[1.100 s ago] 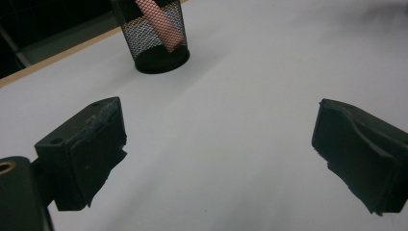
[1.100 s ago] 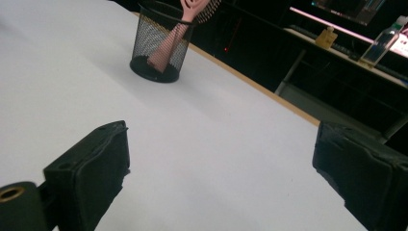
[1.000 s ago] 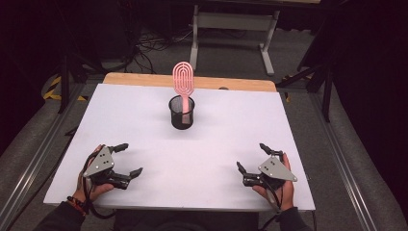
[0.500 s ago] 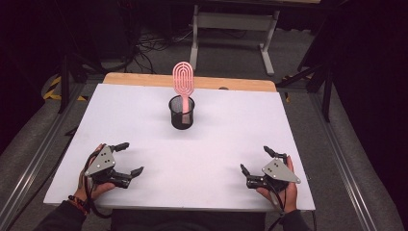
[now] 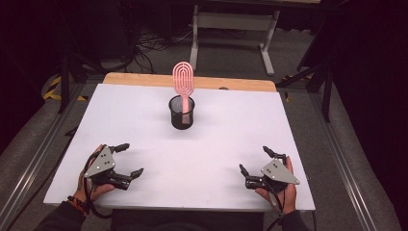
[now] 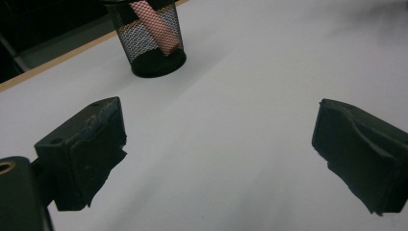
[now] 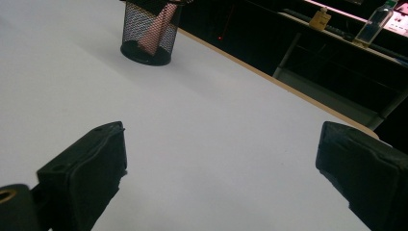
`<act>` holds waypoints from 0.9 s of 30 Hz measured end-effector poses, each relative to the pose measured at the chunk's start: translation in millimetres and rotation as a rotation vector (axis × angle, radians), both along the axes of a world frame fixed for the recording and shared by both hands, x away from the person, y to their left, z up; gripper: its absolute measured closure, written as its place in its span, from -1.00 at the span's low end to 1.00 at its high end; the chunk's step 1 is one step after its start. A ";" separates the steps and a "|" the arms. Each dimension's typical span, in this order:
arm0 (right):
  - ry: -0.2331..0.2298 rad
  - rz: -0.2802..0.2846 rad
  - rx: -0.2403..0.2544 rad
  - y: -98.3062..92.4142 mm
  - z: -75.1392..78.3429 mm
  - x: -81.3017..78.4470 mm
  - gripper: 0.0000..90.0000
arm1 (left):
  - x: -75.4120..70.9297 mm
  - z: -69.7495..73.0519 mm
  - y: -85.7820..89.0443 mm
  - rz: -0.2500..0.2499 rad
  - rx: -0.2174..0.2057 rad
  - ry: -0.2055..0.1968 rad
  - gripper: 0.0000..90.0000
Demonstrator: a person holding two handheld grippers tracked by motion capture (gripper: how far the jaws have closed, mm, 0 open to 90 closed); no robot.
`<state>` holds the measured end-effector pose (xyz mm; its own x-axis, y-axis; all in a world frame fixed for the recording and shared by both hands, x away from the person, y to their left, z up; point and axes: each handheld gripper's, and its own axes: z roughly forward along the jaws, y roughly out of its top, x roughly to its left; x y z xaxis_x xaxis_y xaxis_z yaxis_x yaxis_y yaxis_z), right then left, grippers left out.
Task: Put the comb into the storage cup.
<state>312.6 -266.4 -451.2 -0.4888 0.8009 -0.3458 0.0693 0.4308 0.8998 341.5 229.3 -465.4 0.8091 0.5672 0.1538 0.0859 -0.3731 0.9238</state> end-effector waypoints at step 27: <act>-0.005 0.003 -0.029 3.1 -1.3 -0.7 -0.88 | 2.2 -1.5 -1.3 -0.001 0.007 0.009 -0.88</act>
